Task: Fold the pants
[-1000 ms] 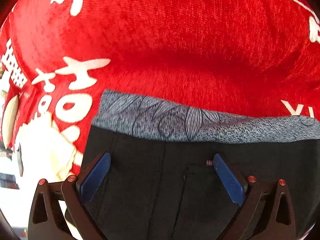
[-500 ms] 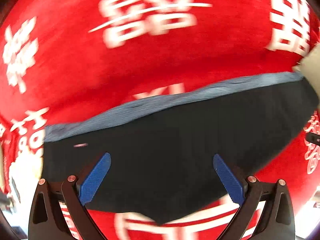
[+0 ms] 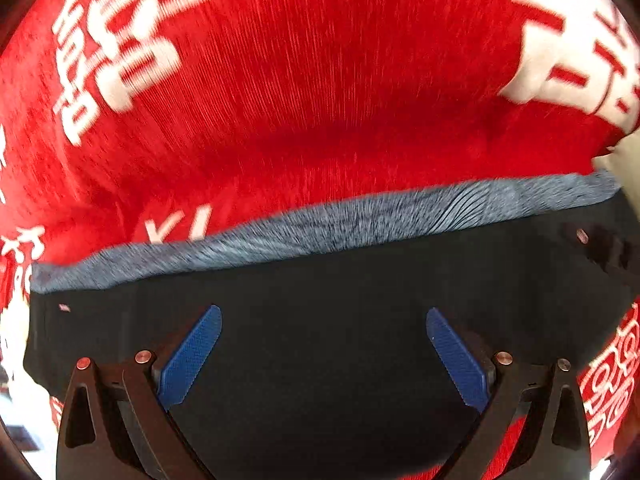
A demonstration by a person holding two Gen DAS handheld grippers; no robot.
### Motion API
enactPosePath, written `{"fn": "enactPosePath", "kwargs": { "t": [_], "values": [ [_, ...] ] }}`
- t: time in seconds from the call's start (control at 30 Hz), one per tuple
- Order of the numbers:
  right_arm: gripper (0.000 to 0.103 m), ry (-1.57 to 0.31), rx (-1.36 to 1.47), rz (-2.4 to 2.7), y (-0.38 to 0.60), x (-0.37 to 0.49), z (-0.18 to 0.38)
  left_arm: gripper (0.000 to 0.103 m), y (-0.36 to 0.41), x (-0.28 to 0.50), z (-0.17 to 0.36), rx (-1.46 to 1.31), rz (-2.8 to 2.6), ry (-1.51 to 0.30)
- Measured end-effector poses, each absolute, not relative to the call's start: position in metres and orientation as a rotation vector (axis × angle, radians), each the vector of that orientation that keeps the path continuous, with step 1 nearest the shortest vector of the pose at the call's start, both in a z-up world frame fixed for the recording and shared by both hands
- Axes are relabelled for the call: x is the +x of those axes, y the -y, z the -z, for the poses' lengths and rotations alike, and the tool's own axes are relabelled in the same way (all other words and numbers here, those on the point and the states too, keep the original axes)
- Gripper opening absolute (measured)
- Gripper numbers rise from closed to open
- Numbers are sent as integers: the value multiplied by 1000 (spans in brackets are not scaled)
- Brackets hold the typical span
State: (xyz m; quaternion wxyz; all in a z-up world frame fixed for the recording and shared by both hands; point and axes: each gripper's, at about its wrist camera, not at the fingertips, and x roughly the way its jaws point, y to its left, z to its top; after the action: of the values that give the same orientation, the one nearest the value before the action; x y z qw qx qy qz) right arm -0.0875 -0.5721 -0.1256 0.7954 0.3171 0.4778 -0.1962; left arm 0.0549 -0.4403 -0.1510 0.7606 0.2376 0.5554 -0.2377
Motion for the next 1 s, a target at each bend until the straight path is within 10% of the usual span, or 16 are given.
{"fn": "enactPosePath", "kwargs": {
  "t": [1.0],
  "values": [
    [38, -1001, 593, 882, 645, -244, 97, 103, 438, 50, 173, 494, 487, -1221]
  ]
}}
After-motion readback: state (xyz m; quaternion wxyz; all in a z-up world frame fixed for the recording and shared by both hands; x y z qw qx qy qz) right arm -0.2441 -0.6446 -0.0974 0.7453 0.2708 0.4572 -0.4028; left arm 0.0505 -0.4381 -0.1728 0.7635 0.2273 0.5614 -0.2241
